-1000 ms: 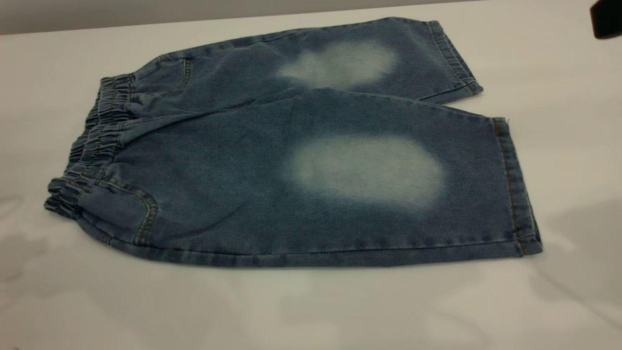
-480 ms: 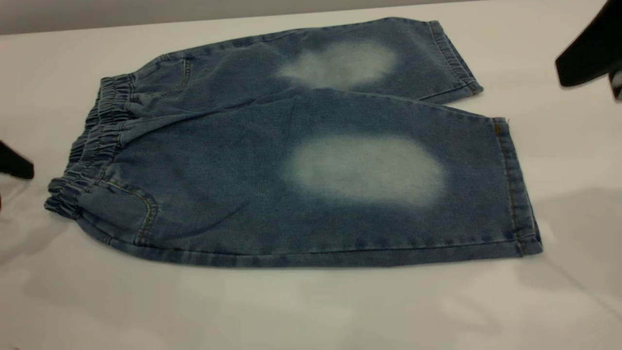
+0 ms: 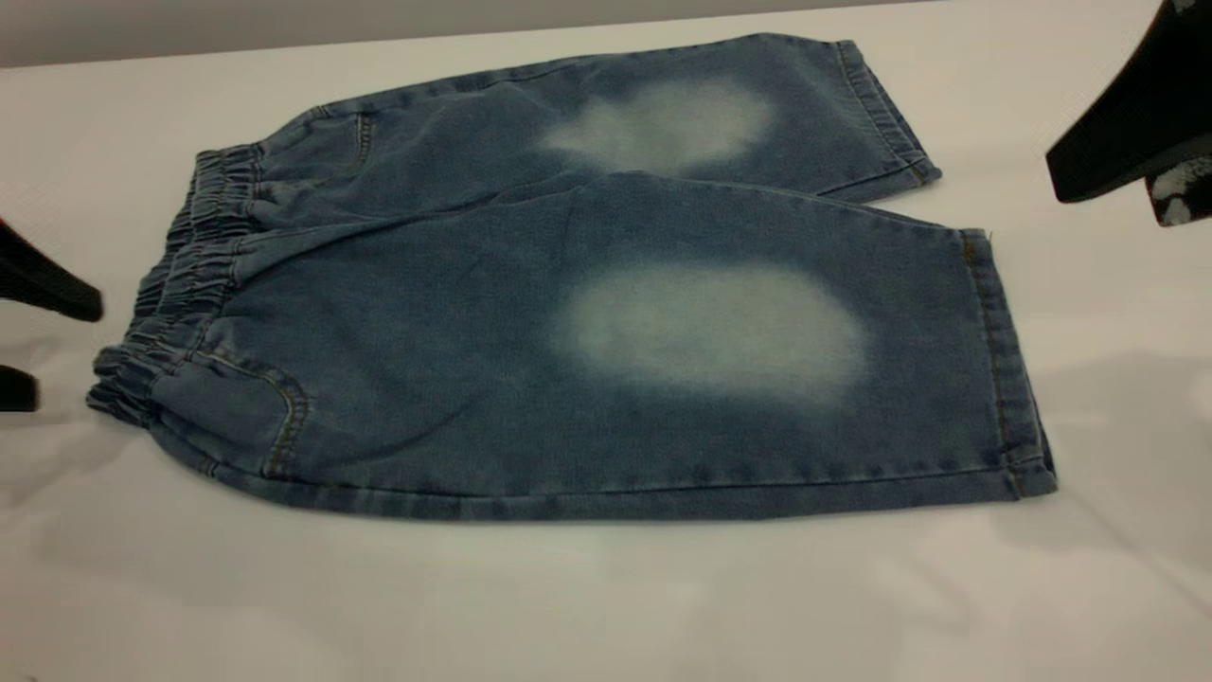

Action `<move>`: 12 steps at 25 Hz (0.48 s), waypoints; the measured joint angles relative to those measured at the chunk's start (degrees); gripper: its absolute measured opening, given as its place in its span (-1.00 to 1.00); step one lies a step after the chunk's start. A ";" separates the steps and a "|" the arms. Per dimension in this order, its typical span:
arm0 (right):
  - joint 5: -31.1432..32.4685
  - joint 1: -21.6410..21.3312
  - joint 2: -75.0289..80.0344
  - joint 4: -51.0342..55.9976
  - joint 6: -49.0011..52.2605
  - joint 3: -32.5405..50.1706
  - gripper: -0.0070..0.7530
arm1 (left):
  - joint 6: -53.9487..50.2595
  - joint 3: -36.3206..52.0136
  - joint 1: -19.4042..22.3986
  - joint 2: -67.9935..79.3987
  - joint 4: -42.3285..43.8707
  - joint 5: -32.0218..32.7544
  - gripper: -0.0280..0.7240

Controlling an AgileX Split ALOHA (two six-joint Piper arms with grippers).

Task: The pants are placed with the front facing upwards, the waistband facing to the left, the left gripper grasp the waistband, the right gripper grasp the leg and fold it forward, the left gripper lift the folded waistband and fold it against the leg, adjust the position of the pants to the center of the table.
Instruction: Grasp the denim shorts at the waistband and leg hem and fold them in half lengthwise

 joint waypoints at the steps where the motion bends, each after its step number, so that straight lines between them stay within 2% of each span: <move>1: 0.00 0.00 0.00 0.53 -0.68 0.00 0.09 | 0.00 -0.69 0.00 1.09 -0.56 0.89 0.54; 5: 0.00 0.00 0.00 1.63 -1.91 0.00 0.09 | -1.05 -2.51 0.00 3.51 -0.84 1.13 0.54; 12: 0.05 0.00 0.00 1.52 -1.91 0.00 0.09 | -5.37 -2.51 0.00 4.86 4.69 0.11 0.54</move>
